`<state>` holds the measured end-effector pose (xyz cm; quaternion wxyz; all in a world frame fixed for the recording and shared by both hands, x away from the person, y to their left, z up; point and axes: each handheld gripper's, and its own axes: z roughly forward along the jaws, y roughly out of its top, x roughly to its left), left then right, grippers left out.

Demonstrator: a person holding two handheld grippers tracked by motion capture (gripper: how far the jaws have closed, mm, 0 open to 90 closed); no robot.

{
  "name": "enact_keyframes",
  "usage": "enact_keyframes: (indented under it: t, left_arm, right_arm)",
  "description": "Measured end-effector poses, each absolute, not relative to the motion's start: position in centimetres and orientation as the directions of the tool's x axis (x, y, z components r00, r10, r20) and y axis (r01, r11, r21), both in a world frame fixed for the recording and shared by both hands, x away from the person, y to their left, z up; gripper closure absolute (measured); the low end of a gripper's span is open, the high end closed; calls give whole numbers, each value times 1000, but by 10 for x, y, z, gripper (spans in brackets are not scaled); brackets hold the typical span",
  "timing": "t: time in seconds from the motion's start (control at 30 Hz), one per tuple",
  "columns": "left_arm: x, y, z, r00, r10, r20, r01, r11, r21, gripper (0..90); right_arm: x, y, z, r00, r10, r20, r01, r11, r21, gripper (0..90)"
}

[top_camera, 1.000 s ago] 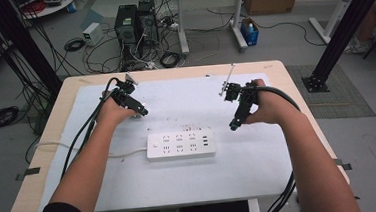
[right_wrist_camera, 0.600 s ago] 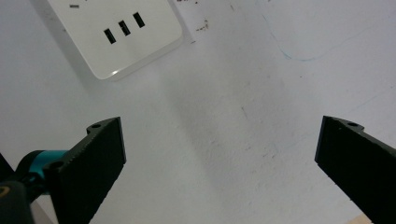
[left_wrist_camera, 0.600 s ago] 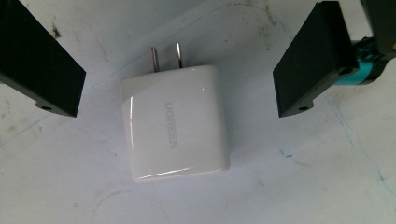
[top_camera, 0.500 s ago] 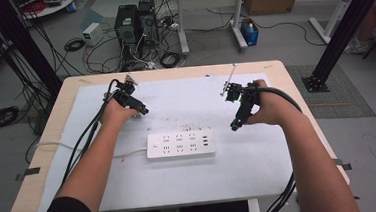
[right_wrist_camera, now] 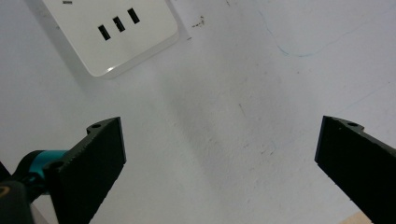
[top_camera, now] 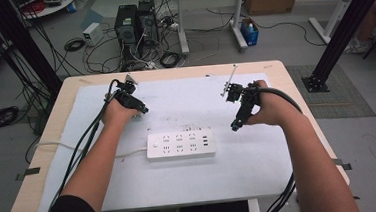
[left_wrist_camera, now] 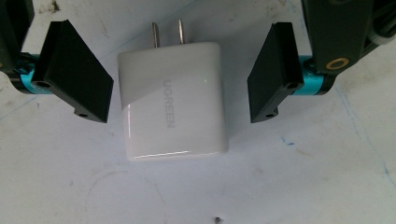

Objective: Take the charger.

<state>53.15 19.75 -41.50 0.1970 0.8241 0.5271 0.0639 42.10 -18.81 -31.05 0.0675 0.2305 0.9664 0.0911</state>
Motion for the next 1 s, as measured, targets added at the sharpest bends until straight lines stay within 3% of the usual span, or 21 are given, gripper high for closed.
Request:
enact_keyframes:
  t: [0.63,0.83,1.0]
  left_arm:
    - [530,193,-418,434,897,-81,842,-372,390,337]
    - [529,191,-417,435,898,-71,842,-377,387,421]
    - [527,191,-415,439,897,-57,839,-386,385,426]
  right_arm:
    - [423,-191,-313,-881,466,-88,439,872,217,12]
    - [423,-192,-313,-880,466,-89,440,872,216,12]
    - [424,-192,-313,-880,466,-91,439,872,218,12]
